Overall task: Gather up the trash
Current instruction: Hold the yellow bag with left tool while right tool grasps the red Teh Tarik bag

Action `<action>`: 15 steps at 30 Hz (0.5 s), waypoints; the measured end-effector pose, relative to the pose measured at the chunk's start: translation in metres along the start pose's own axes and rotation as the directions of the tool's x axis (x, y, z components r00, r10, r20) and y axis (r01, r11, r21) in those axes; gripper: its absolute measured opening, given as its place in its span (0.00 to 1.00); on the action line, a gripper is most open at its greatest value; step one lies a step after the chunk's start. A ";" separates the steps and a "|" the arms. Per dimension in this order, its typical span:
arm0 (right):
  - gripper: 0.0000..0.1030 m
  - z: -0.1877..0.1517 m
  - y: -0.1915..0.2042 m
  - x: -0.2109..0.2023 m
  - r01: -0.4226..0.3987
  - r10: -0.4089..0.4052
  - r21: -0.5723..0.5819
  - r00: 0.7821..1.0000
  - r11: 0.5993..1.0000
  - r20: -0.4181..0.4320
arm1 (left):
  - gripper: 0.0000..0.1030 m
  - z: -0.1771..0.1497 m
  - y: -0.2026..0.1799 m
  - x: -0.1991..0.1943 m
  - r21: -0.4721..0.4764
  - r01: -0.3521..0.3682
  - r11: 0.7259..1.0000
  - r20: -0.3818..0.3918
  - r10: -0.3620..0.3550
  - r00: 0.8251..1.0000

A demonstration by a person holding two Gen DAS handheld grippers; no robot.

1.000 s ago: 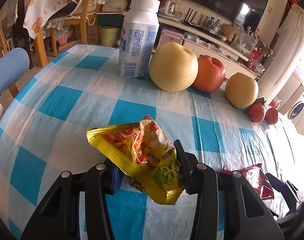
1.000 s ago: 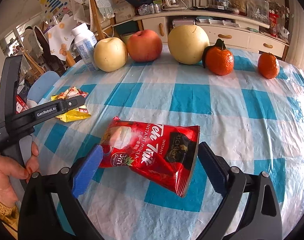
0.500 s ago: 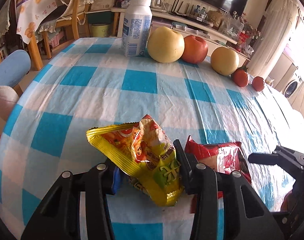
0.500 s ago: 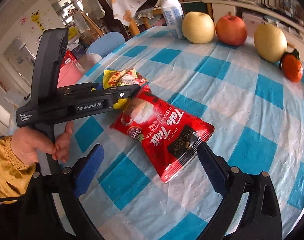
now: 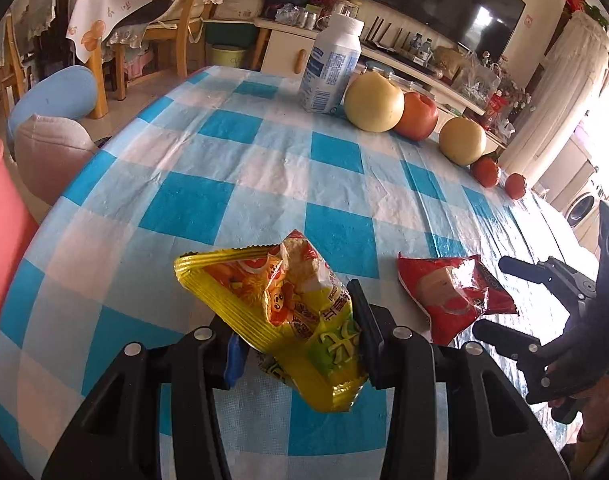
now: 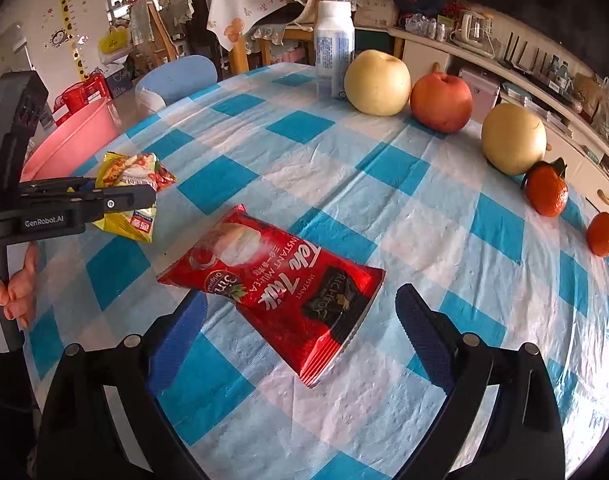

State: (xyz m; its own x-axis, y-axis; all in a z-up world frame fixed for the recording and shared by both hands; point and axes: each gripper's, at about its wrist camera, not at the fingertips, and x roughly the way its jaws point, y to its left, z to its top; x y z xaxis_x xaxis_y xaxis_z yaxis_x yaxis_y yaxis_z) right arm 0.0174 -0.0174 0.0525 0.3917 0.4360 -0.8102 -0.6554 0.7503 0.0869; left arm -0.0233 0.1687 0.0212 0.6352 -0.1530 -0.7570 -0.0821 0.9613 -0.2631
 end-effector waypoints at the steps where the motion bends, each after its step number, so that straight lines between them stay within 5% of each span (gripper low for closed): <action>1: 0.93 -0.001 0.002 0.002 -0.018 0.018 -0.001 1.000 1.000 -0.009 | 0.44 0.001 -0.001 -0.001 -0.001 0.007 1.000 0.004 -0.007 1.000; 9: 0.93 -0.008 0.049 0.000 -0.100 0.097 -0.108 0.995 0.989 -0.040 | 0.44 0.010 0.008 -0.013 -0.023 0.002 1.000 0.047 -0.001 0.999; 15: 0.93 -0.017 0.094 -0.005 -0.218 0.203 -0.248 0.976 0.944 -0.084 | 0.44 0.018 0.029 -0.028 -0.067 -0.017 0.998 0.077 0.022 0.997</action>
State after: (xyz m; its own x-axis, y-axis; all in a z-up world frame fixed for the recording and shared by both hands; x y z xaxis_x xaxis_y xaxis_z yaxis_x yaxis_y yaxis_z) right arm -0.0578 0.0425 0.0550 0.1949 0.5364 -0.8211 -0.8641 0.4901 0.1151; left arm -0.0292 0.2048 0.0454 0.6908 -0.1137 -0.7140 -0.1442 0.9461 -0.2902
